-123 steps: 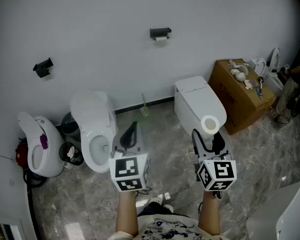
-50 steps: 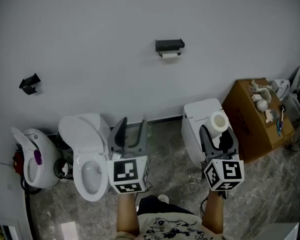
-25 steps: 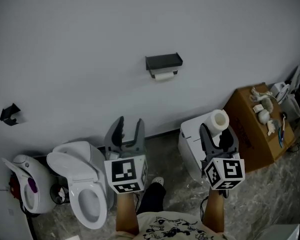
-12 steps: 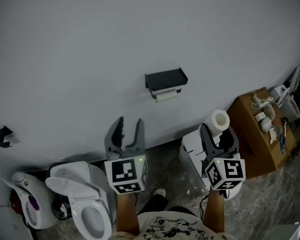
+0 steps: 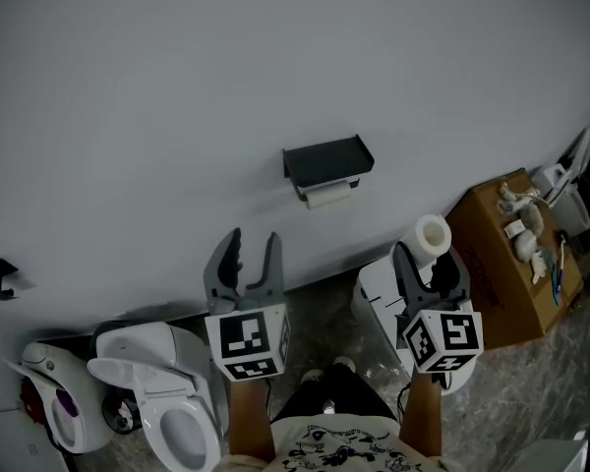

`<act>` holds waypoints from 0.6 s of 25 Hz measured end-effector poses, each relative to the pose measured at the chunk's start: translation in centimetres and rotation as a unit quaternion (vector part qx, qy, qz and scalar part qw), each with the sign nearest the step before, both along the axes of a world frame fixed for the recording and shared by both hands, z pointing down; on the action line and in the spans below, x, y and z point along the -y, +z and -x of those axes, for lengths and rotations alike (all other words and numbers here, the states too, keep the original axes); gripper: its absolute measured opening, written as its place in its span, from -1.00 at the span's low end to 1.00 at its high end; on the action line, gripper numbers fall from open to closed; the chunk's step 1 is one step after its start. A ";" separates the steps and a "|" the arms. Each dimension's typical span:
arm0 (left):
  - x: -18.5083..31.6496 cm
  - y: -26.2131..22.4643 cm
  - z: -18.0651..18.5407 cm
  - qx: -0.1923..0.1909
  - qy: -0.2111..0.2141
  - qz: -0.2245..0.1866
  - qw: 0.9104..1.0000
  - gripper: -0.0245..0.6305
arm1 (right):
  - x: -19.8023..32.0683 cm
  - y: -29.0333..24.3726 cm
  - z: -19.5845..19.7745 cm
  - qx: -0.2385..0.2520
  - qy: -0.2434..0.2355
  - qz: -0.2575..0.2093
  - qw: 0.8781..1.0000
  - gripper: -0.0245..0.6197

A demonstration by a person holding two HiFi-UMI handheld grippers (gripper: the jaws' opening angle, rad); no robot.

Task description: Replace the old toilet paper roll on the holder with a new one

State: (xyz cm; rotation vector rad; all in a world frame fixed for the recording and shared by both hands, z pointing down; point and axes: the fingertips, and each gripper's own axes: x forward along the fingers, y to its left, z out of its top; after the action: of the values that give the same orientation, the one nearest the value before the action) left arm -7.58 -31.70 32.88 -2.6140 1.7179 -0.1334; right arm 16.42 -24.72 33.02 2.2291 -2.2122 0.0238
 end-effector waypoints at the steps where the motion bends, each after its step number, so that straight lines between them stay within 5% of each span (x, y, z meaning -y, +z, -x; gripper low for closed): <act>1: 0.2 0.0 -0.1 0.004 -0.003 0.000 1.000 -0.34 | 0.3 0.0 -0.1 0.001 -0.002 0.000 1.000 0.00; 15: 2.8 -0.5 -2.2 0.086 -0.039 -0.004 0.995 -0.34 | 4.7 -0.2 -2.6 0.001 -0.046 0.002 0.999 0.00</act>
State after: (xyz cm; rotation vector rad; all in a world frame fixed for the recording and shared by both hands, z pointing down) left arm -5.39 -34.47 32.37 -2.4478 1.7565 -0.3409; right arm 19.04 -29.47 32.80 2.1236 -2.3104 0.0308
